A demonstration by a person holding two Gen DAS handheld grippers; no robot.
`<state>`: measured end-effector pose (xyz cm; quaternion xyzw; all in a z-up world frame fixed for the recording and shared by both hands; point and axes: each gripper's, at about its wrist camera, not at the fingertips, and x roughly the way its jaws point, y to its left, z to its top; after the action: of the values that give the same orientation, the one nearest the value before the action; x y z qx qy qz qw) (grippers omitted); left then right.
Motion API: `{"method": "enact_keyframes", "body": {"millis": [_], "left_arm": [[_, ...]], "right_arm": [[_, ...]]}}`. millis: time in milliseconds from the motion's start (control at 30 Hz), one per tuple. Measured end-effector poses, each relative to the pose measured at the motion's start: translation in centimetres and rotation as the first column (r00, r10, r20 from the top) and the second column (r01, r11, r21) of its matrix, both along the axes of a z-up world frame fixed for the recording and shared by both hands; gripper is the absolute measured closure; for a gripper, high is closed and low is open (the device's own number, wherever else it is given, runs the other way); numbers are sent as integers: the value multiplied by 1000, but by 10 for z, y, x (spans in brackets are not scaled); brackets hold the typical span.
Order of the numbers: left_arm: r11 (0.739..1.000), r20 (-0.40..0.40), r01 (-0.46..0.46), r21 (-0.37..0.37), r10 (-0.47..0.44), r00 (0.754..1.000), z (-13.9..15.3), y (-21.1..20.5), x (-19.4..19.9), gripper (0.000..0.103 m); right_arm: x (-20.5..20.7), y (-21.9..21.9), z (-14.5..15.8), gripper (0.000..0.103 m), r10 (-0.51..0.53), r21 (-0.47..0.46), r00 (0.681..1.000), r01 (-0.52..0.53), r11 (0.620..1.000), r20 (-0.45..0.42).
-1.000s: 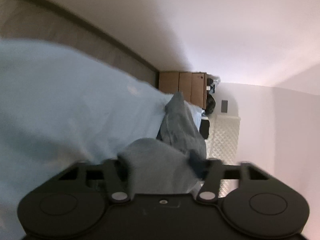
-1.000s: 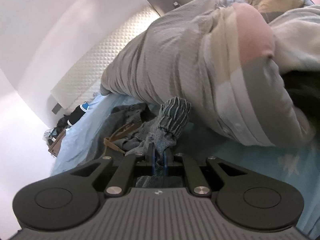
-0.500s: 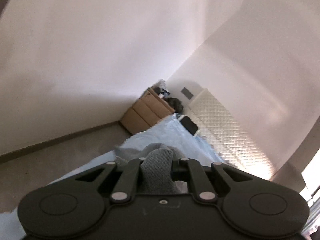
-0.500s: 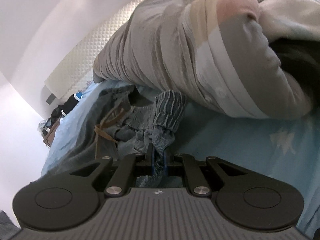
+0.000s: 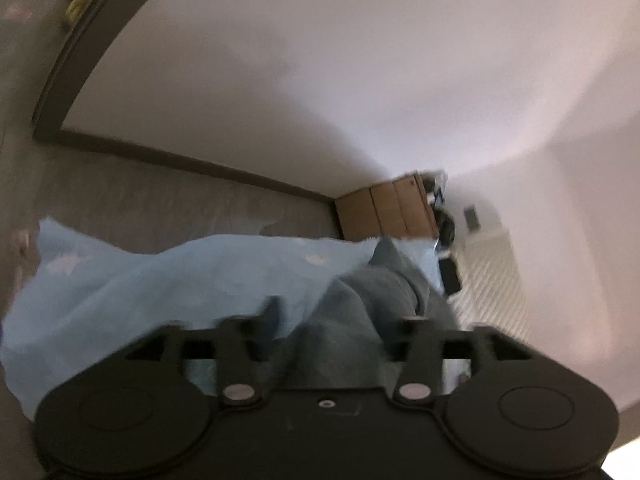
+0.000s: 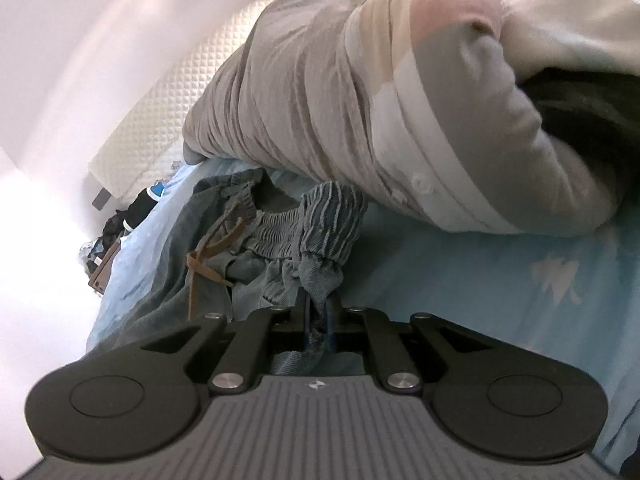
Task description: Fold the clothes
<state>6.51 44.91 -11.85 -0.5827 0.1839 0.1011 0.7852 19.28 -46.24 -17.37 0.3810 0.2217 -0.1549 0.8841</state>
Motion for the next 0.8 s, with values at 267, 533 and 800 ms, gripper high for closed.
{"method": "enact_keyframes", "body": {"millis": [267, 533, 800], "left_arm": [[933, -2, 2, -361, -3, 1000, -29, 16, 2, 34], [852, -34, 30, -523, -56, 998, -36, 20, 13, 34], [920, -41, 4, -392, -22, 999, -2, 20, -13, 35]], "right_arm": [[-11, -4, -1, 99, -38, 35, 999, 38, 999, -17], [-10, -4, 6, 98, -35, 26, 999, 36, 999, -34], [-26, 3, 18, 92, -24, -60, 997, 19, 998, -78]]}}
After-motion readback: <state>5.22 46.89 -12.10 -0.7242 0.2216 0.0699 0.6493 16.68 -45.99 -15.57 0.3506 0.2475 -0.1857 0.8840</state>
